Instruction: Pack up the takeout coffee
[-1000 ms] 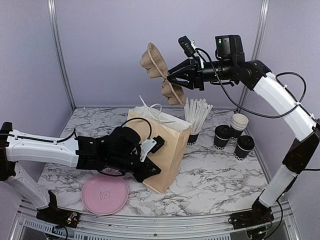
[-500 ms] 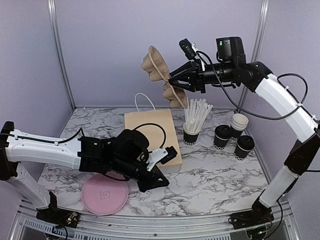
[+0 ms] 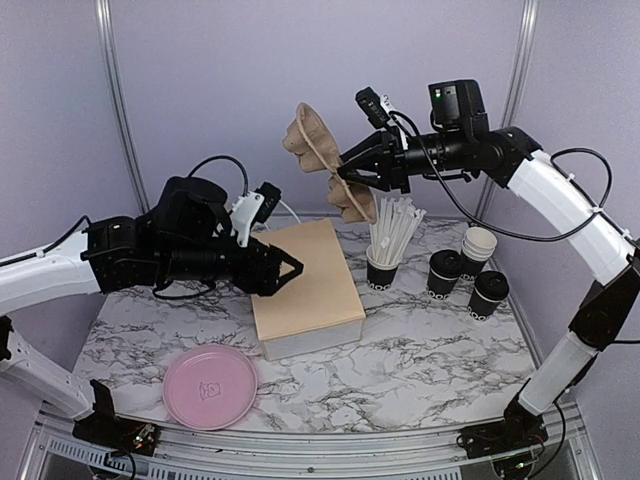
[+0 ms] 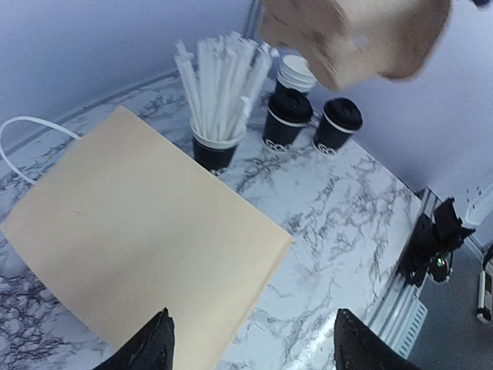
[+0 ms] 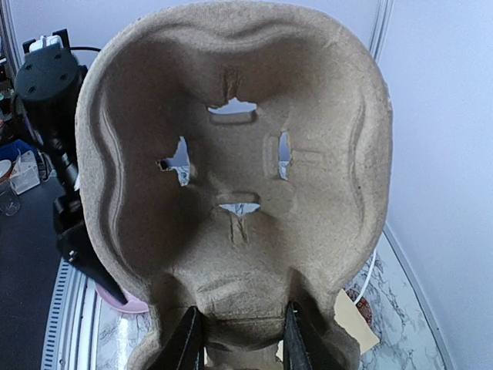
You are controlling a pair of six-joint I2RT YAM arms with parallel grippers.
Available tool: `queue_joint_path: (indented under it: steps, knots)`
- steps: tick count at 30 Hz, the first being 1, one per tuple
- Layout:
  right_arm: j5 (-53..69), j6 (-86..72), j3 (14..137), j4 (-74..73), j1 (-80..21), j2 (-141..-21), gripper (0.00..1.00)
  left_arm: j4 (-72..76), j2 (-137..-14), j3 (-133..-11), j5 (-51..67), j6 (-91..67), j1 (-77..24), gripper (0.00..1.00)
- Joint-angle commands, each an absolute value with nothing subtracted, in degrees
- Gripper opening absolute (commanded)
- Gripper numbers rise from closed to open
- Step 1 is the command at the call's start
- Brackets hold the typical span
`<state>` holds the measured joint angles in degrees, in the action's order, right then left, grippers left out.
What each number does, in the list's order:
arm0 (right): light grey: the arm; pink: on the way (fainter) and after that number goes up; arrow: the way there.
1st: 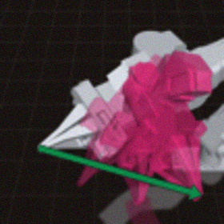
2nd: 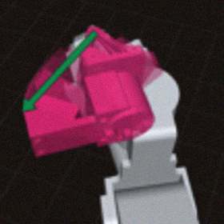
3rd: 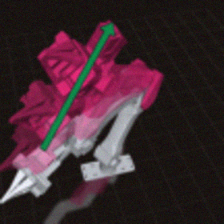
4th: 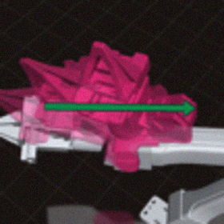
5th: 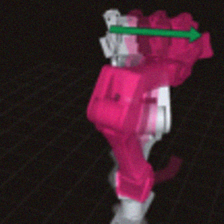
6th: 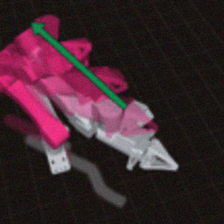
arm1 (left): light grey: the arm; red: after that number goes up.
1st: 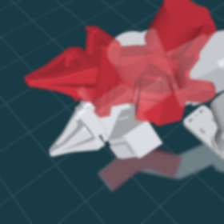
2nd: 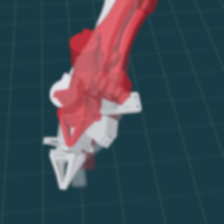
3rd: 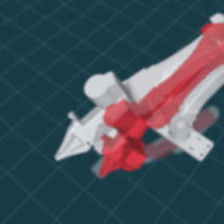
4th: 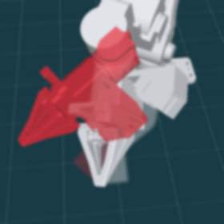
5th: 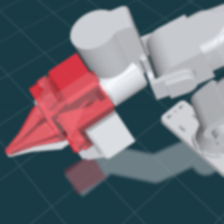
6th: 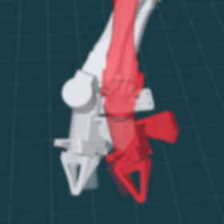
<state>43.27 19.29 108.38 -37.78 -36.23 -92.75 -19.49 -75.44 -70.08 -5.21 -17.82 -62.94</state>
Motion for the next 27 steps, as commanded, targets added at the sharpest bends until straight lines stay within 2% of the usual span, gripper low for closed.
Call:
queue_joint_path:
  steps: [1, 7, 15, 23, 27]
  knots:
    - [42.5, 20.0, 106.9, -38.1, -35.4, -89.9, 0.29, -24.9, -75.8, -74.3, -9.0, -19.1, -52.3, 0.73]
    - [41.9, 20.0, 106.1, -37.5, -35.2, -89.2, 0.29, -23.8, -84.5, -80.2, 1.1, -17.8, -37.7, 0.75]
    - [41.1, 20.0, 106.1, -37.2, -35.0, -88.7, 0.29, -21.2, -101.3, -92.5, 12.5, -15.8, -28.4, 0.75]
    - [40.8, 19.7, 105.8, -36.9, -35.0, -88.1, 0.29, -20.2, -115.2, -103.0, 14.7, -18.2, -23.9, 0.58]
    - [40.7, 19.8, 105.9, -37.0, -35.0, -88.0, 0.29, -20.0, -121.8, -109.2, 18.0, -18.6, -23.7, 0.45]
